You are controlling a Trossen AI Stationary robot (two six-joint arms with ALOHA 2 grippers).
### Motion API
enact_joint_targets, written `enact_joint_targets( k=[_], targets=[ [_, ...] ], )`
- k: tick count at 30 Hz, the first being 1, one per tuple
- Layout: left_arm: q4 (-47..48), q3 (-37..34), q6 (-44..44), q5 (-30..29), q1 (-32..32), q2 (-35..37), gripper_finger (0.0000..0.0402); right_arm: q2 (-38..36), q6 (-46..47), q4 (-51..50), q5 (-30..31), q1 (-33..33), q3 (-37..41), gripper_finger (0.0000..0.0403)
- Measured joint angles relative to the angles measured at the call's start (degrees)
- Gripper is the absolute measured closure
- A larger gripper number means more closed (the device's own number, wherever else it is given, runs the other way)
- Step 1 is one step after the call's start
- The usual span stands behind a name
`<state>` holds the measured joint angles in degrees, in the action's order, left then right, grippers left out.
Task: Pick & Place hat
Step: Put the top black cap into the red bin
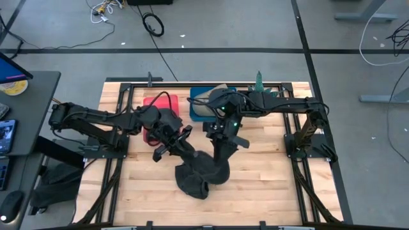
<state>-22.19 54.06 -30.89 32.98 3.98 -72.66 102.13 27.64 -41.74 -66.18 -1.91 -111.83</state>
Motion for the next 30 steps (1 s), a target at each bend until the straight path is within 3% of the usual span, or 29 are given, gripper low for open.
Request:
enact_joint_targets(
  k=[4, 8, 13, 18, 21, 24, 30],
  targets=[
    [4.3, 0.0, -1.2, -3.3, 1.0, 0.0, 0.0395, 0.0, -1.2, -3.6, -3.8, 0.1, 0.0, 0.0276],
    [6.8, 0.0, -2.9, -6.9, 2.5, 0.0, 0.0395, -0.9, -7.7, -11.4, -1.5, 0.0, 0.0, 0.0265],
    [9.1, 0.0, -6.0, -11.8, 4.6, 0.2, 0.0395, -2.8, -15.9, -23.5, 10.8, 1.1, 0.0, 0.0261],
    [12.1, -0.1, -10.2, -19.8, 6.8, 1.3, 0.0395, -4.8, -19.9, -32.8, 31.6, 3.0, 0.0, 0.0261],
    [13.3, -0.1, -12.3, -29.4, 8.2, 2.7, 0.0395, -6.1, -20.6, -36.8, 44.2, 3.8, 0.0, 0.0261],
    [13.1, 0.0, -13.6, -42.4, 9.6, 4.6, 0.0395, -7.3, -19.9, -39.0, 52.1, 4.5, 0.0, 0.0261],
    [12.7, 0.0, -15.0, -80.0, 14.2, 8.6, 0.0395, -8.3, -19.5, -38.8, 54.7, 4.9, 0.0, 0.0261]
  ],
)
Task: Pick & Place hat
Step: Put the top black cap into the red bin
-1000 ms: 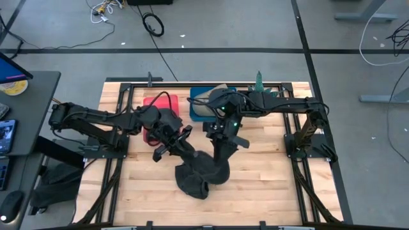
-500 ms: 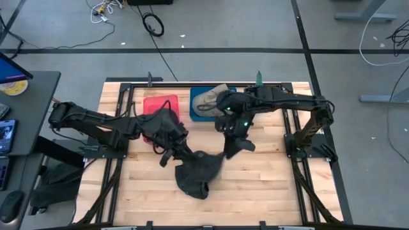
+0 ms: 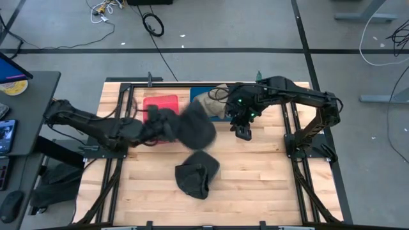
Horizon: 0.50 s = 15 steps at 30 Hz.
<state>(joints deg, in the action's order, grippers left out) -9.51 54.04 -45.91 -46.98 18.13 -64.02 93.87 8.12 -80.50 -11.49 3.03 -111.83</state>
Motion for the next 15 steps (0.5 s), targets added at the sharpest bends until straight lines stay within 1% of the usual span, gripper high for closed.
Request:
enact_joint_targets(
  k=[5, 7, 8, 10, 15],
  targets=[
    [-2.2, 0.0, 0.0, -29.3, 4.5, 0.5, 0.0395, 0.0, -0.1, 0.0, 0.0, 0.0, 0.0, 0.0261],
    [-3.3, 0.0, 0.0, -39.0, 5.9, 0.3, 0.0395, 0.0, -0.1, 0.3, 0.1, 0.0, 0.0, 0.0261],
    [-3.4, 0.0, -0.1, -42.1, 6.3, 0.0, 0.0395, 0.0, -0.1, 0.4, 0.1, 0.0, 0.0, 0.0261],
    [-3.2, 0.0, -0.2, -42.8, 5.9, -0.6, 0.0395, 0.0, 0.0, 0.5, 0.1, 0.0, 0.0, 0.0261],
    [-4.8, 0.1, -1.2, -43.0, 2.0, -2.2, 0.0395, 0.1, 0.2, 0.9, 0.1, 0.0, 0.0, 0.0261]
  ],
)
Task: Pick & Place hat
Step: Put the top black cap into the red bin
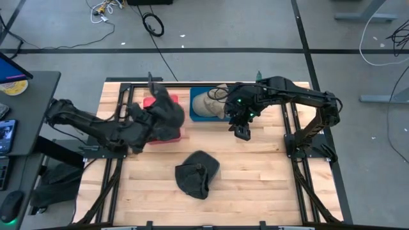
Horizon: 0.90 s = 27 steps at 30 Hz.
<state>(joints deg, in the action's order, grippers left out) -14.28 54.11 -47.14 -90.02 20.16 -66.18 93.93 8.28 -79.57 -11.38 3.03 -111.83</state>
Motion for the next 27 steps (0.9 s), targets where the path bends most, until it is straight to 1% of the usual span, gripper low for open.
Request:
enact_joint_targets(
  k=[5, 12, 14, 19, 21, 25, 27],
  targets=[
    [-1.2, -0.1, -0.2, 0.0, -3.4, -0.9, 0.0395, 0.0, 0.2, 0.0, -0.1, -0.1, 0.0, 0.0261],
    [-2.0, -0.1, 6.6, 0.0, -10.2, -0.9, 0.0395, 0.0, -0.4, 1.5, -0.1, -0.1, 0.0, 0.0261],
    [-2.0, -0.1, 8.7, 0.0, -11.2, -0.9, 0.0395, 0.0, -0.4, 2.9, -0.1, -0.1, 0.0, 0.0261],
    [-1.8, -0.1, 16.0, 0.0, -11.8, -0.9, 0.0395, 0.0, 0.6, 6.4, 0.0, -0.1, 0.0, 0.0261],
    [-2.1, -0.1, 17.5, 0.0, -11.2, -0.9, 0.0395, 0.0, 1.1, 9.0, 0.0, -0.1, 0.0, 0.0261],
    [-3.7, -0.1, 17.3, 0.0, -9.9, -0.4, 0.0395, 0.0, 3.2, 16.5, 0.1, -0.1, 0.0, 0.0261],
    [-5.9, -0.1, 16.0, 0.0, -9.6, -0.5, 0.0395, 0.0, 4.1, 20.8, 1.5, -0.1, 0.0, 0.0261]
  ],
)
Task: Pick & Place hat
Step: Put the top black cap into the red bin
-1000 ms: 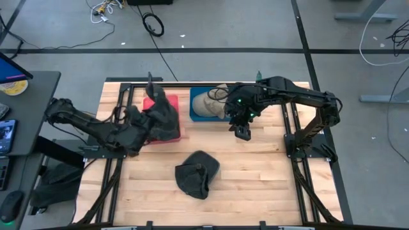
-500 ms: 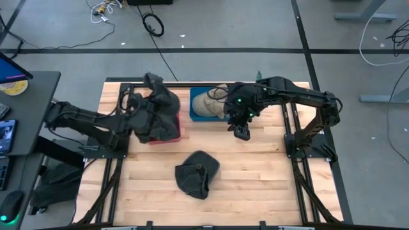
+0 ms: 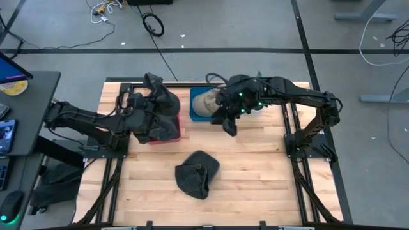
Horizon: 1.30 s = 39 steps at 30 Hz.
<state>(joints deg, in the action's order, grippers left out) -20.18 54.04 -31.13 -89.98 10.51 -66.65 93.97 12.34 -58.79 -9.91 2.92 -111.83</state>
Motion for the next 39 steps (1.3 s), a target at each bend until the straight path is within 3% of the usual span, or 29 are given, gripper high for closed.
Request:
enact_joint_targets(
  k=[5, 8, 10, 19, 24, 27, 33, 39],
  targets=[
    [-9.6, 0.0, 1.3, 0.0, 1.4, 0.0, 0.0395, 0.0, 0.8, 5.4, 7.6, 0.1, 0.0, 0.0261],
    [-16.7, 0.0, 7.8, 0.1, 3.3, 0.5, 0.0395, 0.0, 5.7, 4.5, 15.4, 1.1, 0.0, 0.0261],
    [-20.8, 0.0, 12.0, 0.4, 4.1, 0.9, 0.0395, 0.0, 9.7, 4.3, 16.3, 3.1, 0.0, 0.0261],
    [-32.9, 0.0, 21.6, 12.2, 3.3, 2.0, 0.0395, 1.8, 21.1, 15.7, -2.8, 10.7, 0.0, 0.0256],
    [-37.3, 0.0, 21.8, 18.4, 2.3, 1.9, 0.0395, 3.8, 27.1, 21.7, -9.7, 11.5, 0.0, 0.0217],
    [-43.5, 0.0, 22.9, 23.2, 1.8, 1.9, 0.0395, 4.1, 29.2, 23.2, -10.5, 11.5, 0.0, 0.018],
    [-57.6, 0.0, 35.4, 27.4, 3.0, 2.7, 0.0395, 4.1, 30.6, 22.0, -9.2, 13.3, 0.0, 0.0108],
    [-59.2, 0.0, 33.2, 33.6, 3.3, 3.7, 0.0395, 5.8, 34.8, 29.9, -11.3, 14.7, -0.1, 0.0061]
  ],
)
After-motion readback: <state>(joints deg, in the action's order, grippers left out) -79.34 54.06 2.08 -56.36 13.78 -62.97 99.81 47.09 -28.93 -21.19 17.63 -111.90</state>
